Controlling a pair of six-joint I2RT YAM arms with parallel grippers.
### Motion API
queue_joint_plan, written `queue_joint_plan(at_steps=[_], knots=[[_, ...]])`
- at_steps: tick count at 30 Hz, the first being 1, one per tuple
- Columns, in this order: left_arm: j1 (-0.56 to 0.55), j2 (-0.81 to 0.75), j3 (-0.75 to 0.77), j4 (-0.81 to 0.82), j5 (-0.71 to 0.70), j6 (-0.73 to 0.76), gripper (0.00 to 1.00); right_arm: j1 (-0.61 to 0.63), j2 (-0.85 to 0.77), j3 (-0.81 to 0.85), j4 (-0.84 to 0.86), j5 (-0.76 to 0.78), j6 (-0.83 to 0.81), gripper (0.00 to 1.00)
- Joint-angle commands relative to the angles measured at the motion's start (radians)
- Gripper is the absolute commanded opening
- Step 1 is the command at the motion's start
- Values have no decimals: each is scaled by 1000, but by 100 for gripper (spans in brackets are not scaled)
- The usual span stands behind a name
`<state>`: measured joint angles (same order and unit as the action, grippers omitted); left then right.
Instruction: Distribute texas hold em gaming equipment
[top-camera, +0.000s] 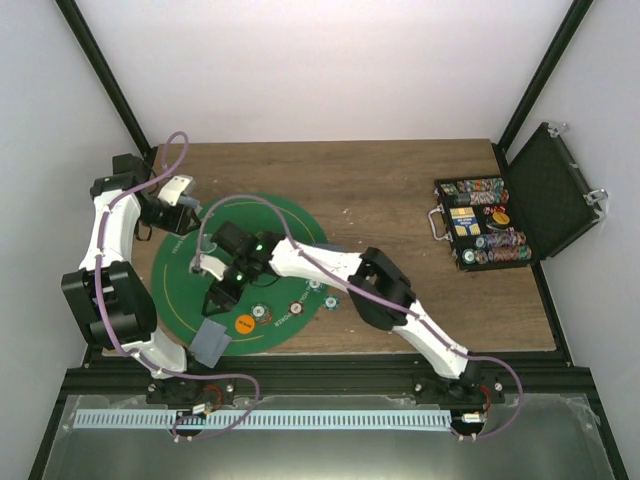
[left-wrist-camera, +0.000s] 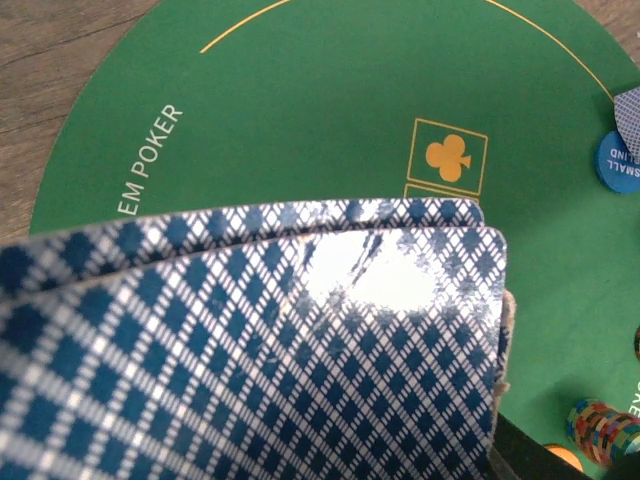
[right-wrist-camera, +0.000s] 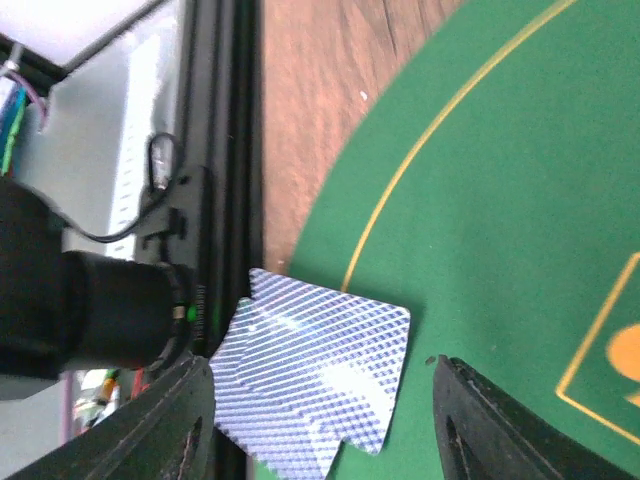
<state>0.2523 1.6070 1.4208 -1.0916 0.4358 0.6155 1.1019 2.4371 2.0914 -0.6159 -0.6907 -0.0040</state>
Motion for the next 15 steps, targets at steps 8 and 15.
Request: queue_joint_plan(at_steps=[8,15], knots=[[-115,10,41,-124,63,129,48,-274,-532,-455,339,-214,178,67],[-348,-50,35,-214,91,259,48,-528,-678,-758,618,-290,506,70]])
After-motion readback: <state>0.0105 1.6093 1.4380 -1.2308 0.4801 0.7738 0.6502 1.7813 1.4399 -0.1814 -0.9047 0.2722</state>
